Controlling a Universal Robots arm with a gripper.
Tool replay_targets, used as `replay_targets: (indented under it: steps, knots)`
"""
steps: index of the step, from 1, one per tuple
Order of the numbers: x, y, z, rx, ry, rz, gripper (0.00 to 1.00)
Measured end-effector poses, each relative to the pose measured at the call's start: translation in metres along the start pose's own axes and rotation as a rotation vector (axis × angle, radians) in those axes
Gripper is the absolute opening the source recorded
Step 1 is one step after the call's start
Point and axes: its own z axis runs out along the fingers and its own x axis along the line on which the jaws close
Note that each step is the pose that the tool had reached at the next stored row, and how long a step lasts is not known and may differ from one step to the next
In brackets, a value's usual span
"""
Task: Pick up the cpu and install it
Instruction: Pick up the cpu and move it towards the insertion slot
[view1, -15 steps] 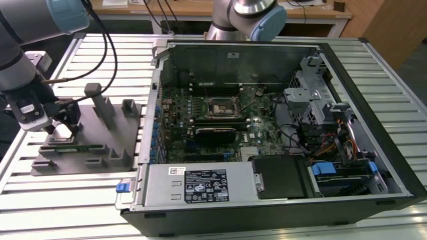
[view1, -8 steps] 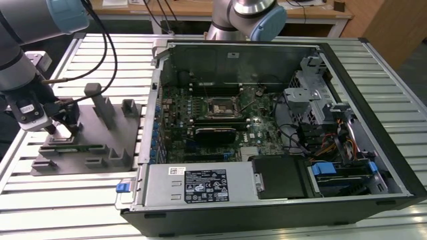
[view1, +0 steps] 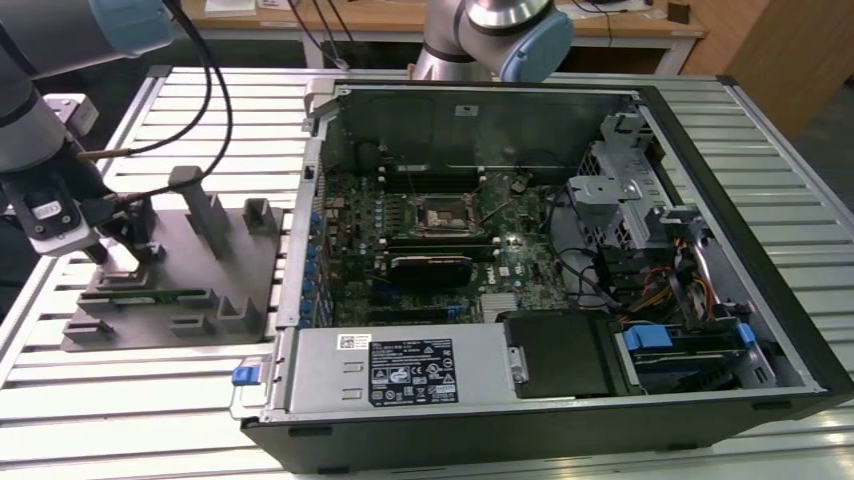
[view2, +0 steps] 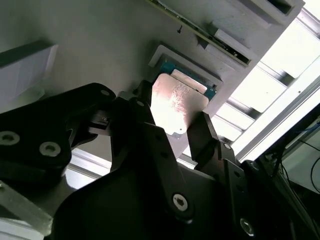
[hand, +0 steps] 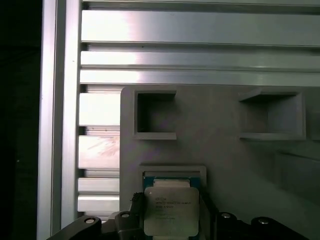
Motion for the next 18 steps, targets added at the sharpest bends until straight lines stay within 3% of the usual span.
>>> replay_targets:
  steps: [12, 14, 18]
  knots:
    - [-0.0001, 0.0003, -0.0097, -0.0015, -0.0004, 0.0, 0.53]
    - [0.0, 0.0003, -0.0112, -0.0063, -0.0003, 0.0, 0.53]
    - [-0.0001, 0.0004, -0.0136, -0.0063, -0.0001, 0.0, 0.53]
